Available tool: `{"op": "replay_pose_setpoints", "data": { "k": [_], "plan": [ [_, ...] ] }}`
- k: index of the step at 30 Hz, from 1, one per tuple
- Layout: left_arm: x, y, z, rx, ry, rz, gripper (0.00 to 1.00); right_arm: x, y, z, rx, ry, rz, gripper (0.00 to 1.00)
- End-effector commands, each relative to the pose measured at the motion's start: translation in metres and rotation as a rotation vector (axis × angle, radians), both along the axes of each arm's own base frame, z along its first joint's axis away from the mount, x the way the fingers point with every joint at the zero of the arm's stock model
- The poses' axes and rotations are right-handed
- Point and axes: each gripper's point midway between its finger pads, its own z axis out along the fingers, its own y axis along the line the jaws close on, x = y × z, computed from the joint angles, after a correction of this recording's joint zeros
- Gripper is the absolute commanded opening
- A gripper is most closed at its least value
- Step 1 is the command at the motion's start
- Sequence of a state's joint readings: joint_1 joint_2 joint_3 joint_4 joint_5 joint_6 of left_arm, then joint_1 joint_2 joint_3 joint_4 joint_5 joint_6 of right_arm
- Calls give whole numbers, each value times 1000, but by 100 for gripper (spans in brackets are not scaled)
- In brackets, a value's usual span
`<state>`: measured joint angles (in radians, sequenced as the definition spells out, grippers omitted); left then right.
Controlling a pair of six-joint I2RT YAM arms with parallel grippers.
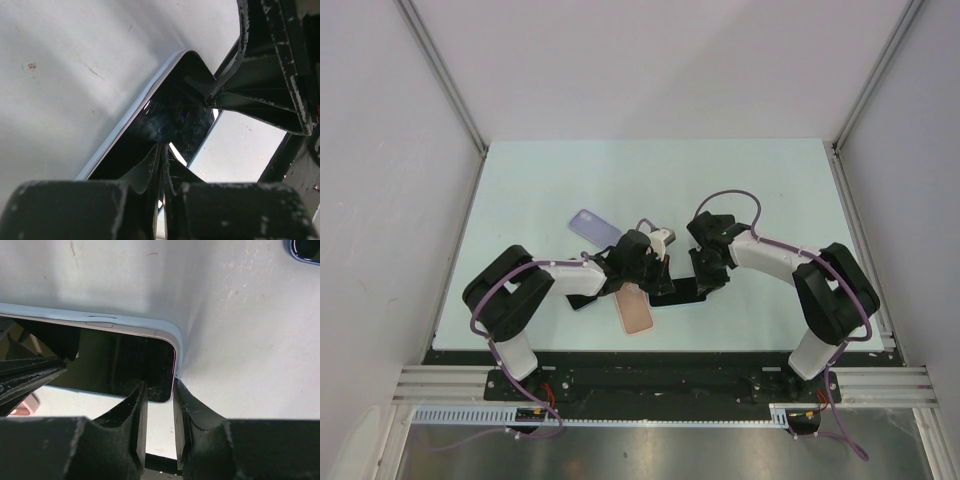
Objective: Put the phone into the phone case
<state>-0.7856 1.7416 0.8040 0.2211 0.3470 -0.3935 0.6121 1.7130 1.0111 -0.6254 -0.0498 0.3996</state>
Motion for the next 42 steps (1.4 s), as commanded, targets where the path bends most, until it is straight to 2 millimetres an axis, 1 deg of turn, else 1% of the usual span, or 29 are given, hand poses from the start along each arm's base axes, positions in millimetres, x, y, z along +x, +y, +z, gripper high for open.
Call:
{"op": "replay_pose_setpoints", "data": {
  "k": [1,5,6,8,9,11,12,13,14,15,16,18,19,20,21,22,23,24,25,27,28,29,31,36,37,38,39,40,42],
  "plan": [
    [-18,34,-39,180,81,38,9,-25,-42,-67,-316,34,33,1],
    [-18,35,-38,180,80,43,9,-17,-42,-54,-345,-28,38,2],
    [-18,35,-39,181,83,46,9,-14,-40,-47,-331,-53,36,5],
    [-19,35,-39,180,87,44,9,-9,-35,-38,-303,-83,45,8],
    [-20,36,-39,180,89,45,9,-4,-31,-28,-277,-115,40,13],
    [-20,35,-40,182,89,43,9,2,-30,-17,-259,-155,21,14],
    [-19,36,-40,183,86,41,9,3,-28,-12,-243,-169,18,17],
    [-19,36,-40,183,83,41,9,7,-26,-1,-217,-201,4,20],
    [-19,36,-39,184,81,43,9,10,-24,6,-196,-219,-2,22],
    [-19,38,-39,186,78,49,9,12,-24,10,-172,-229,-11,27],
    [-19,38,-39,187,79,51,9,15,-18,22,-121,-257,-18,32],
    [-19,39,-37,184,75,58,9,18,-17,32,-66,-278,-24,40],
    [-19,39,-37,184,74,56,9,19,-12,36,-25,-284,-21,42],
    [-18,39,-34,179,65,58,8,22,-11,47,12,-309,-28,46],
    [-18,40,-34,182,57,59,9,24,-12,50,35,-314,-36,50],
    [-18,40,-31,179,50,57,9,25,-12,51,86,-302,-47,51],
    [-18,39,-30,177,43,54,9,26,-11,57,128,-308,-54,56],
    [-17,39,-26,170,34,52,9,26,-10,59,172,-299,-54,57],
    [-16,39,-25,169,28,53,9,25,-7,59,263,-268,-55,58],
    [-16,38,-22,164,22,53,9,23,-3,63,357,-242,-51,58],
    [-16,39,-22,165,21,54,9,19,5,67,438,-212,-26,58],
    [-16,39,-23,166,23,57,9,18,3,64,459,-192,-35,57],
    [-15,38,-24,168,27,58,9,12,7,60,497,-145,-16,55],
    [-16,36,-27,171,35,50,9,4,8,41,496,-67,-14,48],
    [-16,36,-29,173,37,50,9,3,8,37,489,-52,-18,45],
    [-16,36,-28,171,37,49,9,1,7,32,482,-38,-23,40],
    [-17,36,-28,170,40,46,9,1,7,30,477,-32,-27,37],
    [-17,36,-28,170,39,47,9,1,4,23,452,-21,-39,35],
    [-18,35,-25,163,35,44,9,2,0,19,425,-21,-51,32]
  ]
}}
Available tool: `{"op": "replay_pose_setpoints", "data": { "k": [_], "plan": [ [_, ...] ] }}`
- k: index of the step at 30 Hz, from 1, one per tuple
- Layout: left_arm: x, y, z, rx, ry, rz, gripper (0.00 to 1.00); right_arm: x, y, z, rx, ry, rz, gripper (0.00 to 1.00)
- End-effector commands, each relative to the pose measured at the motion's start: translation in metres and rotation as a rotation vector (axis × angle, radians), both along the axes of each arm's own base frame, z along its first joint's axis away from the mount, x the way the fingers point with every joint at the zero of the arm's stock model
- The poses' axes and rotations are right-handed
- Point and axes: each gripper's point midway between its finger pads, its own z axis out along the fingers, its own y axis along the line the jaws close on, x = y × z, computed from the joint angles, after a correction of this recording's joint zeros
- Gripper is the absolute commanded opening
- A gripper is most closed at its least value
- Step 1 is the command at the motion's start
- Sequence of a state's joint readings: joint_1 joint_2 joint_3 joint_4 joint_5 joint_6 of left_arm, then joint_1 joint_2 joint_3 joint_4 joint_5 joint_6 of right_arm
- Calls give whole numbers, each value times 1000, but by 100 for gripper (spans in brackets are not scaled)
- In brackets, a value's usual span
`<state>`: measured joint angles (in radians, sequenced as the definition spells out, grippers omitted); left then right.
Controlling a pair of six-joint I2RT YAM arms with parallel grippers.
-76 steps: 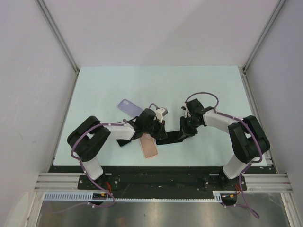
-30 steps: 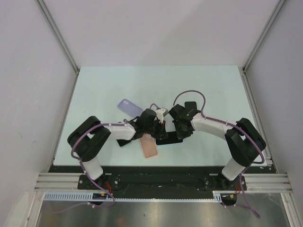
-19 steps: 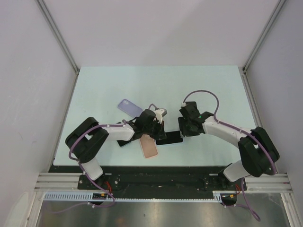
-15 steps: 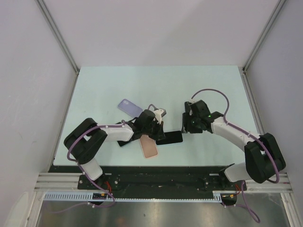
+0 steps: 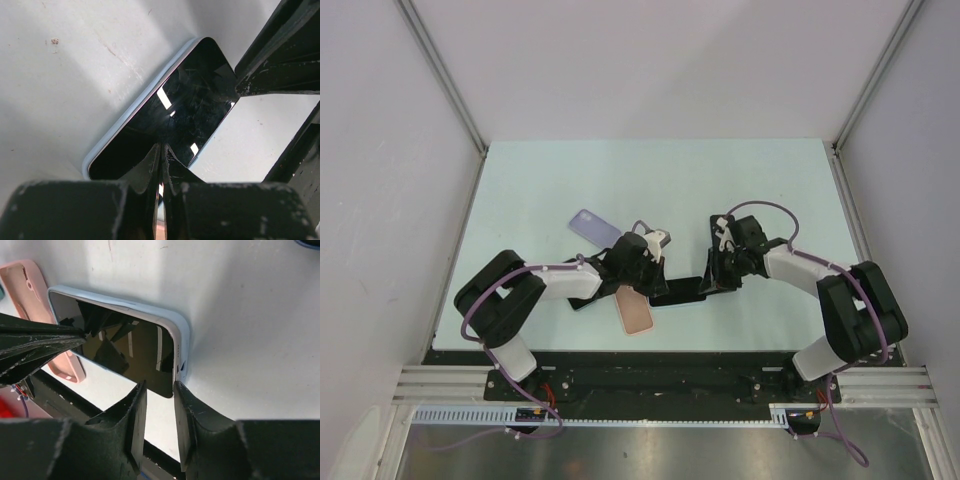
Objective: Put the phone into the phone case
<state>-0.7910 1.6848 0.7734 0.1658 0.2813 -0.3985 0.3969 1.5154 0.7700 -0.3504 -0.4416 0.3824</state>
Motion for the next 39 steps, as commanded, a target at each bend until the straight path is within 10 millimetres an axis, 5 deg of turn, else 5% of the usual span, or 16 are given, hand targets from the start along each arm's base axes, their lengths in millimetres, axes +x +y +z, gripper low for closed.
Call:
{"op": "replay_pose_setpoints", "data": {
  "k": [1,30,39],
  "plan": [
    [-15,19,-25,112,44,-3,9,1,-4,-10,-29,8,-3,32],
    [-13,5,-17,86,41,-26,9,-31,-39,-85,-514,132,59,19],
    [-11,-11,4,24,34,-38,9,-34,-43,-101,-683,125,90,17]
  ]
}}
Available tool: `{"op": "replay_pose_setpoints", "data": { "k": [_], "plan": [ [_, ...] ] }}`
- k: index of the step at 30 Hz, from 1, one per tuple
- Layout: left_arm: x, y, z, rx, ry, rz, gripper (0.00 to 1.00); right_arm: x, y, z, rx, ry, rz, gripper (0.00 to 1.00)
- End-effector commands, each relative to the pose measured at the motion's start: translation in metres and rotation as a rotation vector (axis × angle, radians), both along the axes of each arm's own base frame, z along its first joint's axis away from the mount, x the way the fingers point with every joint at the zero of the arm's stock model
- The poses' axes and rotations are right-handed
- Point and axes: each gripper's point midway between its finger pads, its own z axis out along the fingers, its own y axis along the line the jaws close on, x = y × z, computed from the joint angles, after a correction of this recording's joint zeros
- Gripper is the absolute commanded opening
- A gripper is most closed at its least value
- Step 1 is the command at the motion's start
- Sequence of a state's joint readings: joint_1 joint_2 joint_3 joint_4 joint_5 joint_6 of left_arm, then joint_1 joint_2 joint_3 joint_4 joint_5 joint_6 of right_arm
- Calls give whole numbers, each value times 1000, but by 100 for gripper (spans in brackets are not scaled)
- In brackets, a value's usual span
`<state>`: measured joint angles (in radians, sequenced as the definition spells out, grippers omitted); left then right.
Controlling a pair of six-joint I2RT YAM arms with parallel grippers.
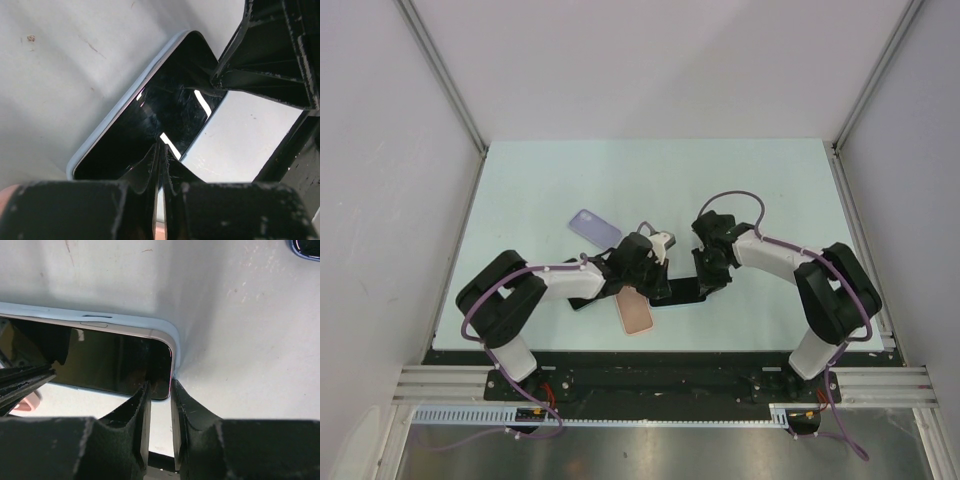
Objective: Put the phone into the phone case
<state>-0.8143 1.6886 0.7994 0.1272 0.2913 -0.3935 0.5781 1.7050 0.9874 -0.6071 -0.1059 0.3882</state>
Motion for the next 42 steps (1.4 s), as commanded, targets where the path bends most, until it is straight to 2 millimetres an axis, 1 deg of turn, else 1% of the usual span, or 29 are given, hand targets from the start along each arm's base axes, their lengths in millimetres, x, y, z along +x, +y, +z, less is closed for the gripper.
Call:
{"op": "replay_pose_setpoints", "data": {
  "k": [1,6,9,12,13,15,16,17,18,19,20,21,22,23,24,25,27,29,31,32,34,35,36,37,38,39,40,41,42],
  "plan": [
    [-2,-6,4,10,23,-5,9,-32,-40,-75,-308,68,39,16],
    [-1,-19,9,-9,28,-7,9,-35,-41,-81,-345,70,54,13],
    [-1,-28,8,-9,34,-16,10,-31,-38,-76,-333,46,54,14],
    [0,-35,3,-4,43,-19,9,-22,-29,-62,-282,-4,53,16],
    [-1,-36,2,-2,46,-21,9,-17,-23,-52,-248,-34,52,18],
    [0,-36,-3,7,51,-14,9,-12,-15,-41,-193,-57,52,20],
    [0,-37,-3,8,50,-12,9,-9,-13,-36,-173,-72,50,28],
    [-1,-36,-5,12,52,-11,10,-4,-6,-24,-127,-101,51,31],
    [0,-35,-5,16,50,-7,9,-1,-3,-18,-105,-115,47,35],
    [1,-34,-7,22,47,-7,9,2,-3,-12,-83,-127,44,42],
    [1,-33,-8,28,43,-4,9,6,3,-1,-35,-152,39,45],
    [1,-33,-8,28,43,-4,9,8,6,5,-4,-163,42,48],
    [1,-32,-10,33,44,-2,9,11,7,12,32,-172,34,54],
    [0,-31,-11,35,46,-2,9,11,12,17,79,-170,39,57],
    [0,-31,-12,36,48,-1,9,14,15,26,119,-188,41,59],
    [0,-30,-14,40,50,2,9,15,16,30,149,-189,40,63],
    [-1,-29,-16,46,53,0,9,18,16,38,221,-189,29,65],
    [-1,-28,-17,49,50,2,9,23,16,43,286,-178,19,66],
    [-1,-27,-17,51,47,1,10,22,14,40,317,-160,14,66],
    [-1,-27,-16,51,47,1,9,23,18,42,361,-155,21,66],
    [-2,-27,-16,50,49,4,9,24,13,37,394,-132,0,64],
    [-2,-26,-17,52,49,5,9,25,17,39,433,-125,7,63],
    [-2,-25,-17,53,48,7,9,29,12,37,442,-118,-10,63],
    [-2,-25,-17,53,48,6,10,29,11,31,446,-100,-18,61],
    [-2,-25,-17,53,48,7,9,31,12,31,462,-98,-16,59],
    [-2,-24,-16,52,46,6,9,34,8,28,465,-95,-29,53],
    [-2,-24,-16,55,43,9,9,36,8,27,478,-94,-30,51],
    [-2,-24,-17,54,46,7,9,37,8,22,480,-79,-36,49],
    [-2,-24,-16,53,45,7,9,38,7,19,483,-72,-44,44]
  ]
}}
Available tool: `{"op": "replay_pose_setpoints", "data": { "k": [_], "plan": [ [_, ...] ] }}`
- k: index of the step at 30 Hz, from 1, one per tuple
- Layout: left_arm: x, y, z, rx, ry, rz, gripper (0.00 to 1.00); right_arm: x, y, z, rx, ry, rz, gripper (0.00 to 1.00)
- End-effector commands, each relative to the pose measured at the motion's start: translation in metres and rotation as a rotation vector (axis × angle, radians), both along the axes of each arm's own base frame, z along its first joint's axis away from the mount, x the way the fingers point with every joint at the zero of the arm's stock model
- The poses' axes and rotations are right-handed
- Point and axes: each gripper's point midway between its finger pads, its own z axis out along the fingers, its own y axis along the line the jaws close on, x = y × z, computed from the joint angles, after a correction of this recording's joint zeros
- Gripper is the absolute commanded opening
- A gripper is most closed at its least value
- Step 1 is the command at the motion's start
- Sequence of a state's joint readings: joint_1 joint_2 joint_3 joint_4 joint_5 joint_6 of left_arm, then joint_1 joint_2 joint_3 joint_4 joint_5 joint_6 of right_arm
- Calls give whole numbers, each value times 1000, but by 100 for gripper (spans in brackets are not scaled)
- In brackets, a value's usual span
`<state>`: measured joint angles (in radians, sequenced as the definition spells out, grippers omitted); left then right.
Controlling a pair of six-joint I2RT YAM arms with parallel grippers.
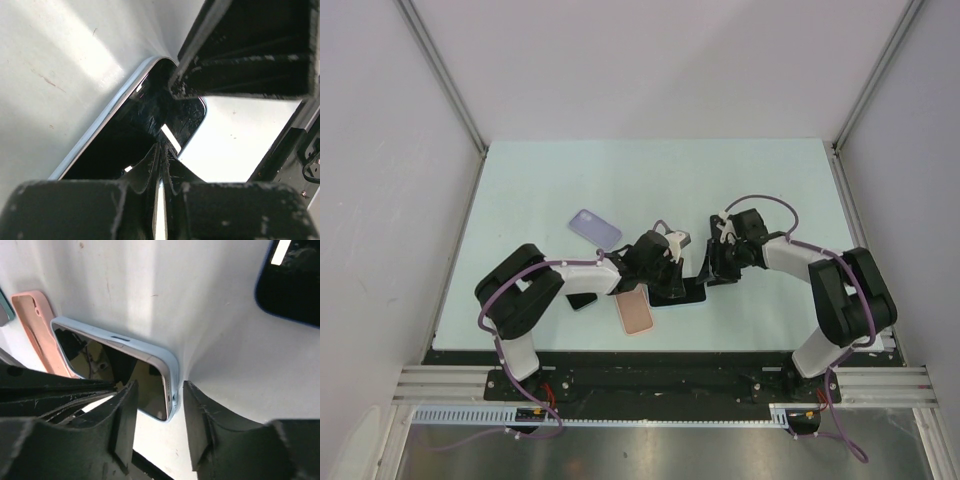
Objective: Put the phone into the phone case
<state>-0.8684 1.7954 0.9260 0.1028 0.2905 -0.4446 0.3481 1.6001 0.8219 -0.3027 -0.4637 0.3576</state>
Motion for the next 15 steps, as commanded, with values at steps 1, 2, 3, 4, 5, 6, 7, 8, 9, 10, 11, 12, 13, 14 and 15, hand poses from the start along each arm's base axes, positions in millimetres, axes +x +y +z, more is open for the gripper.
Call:
{"op": "replay_pose_setpoints", "data": {
  "k": [1,2,3,4,5,6,7,8,9,10,11,12,13,14,15],
  "plan": [
    [-3,12,-16,64,8,24,10,8,7,-5,87,3,26,42],
    [-3,13,-17,66,9,26,9,8,6,-10,83,17,23,40],
    [-3,12,-16,62,9,26,9,7,6,-14,78,27,21,37],
    [-3,13,-17,67,9,29,9,7,5,-17,70,32,16,35],
    [-3,14,-18,68,10,29,9,6,4,-23,62,48,12,34],
    [-3,14,-17,68,10,29,10,6,3,-27,54,56,10,31],
    [-4,13,-17,66,12,28,9,7,-2,-33,20,65,-15,30],
    [-2,14,-17,66,11,33,9,5,-4,-39,-2,78,-20,29],
    [-2,14,-17,69,14,38,9,4,-7,-41,-19,83,-27,28],
    [-2,14,-17,67,17,41,9,4,-11,-46,-53,89,-42,27],
    [-1,13,-16,65,20,46,9,2,-12,-48,-72,91,-43,27],
    [-1,13,-16,64,23,49,9,3,-16,-52,-103,88,-54,26],
    [0,13,-17,65,25,54,9,1,-16,-54,-118,90,-50,26],
    [1,14,-18,69,31,66,9,0,-17,-56,-131,95,-55,26],
    [3,16,-20,78,37,78,9,-2,-18,-61,-146,103,-53,25]
  ]
}}
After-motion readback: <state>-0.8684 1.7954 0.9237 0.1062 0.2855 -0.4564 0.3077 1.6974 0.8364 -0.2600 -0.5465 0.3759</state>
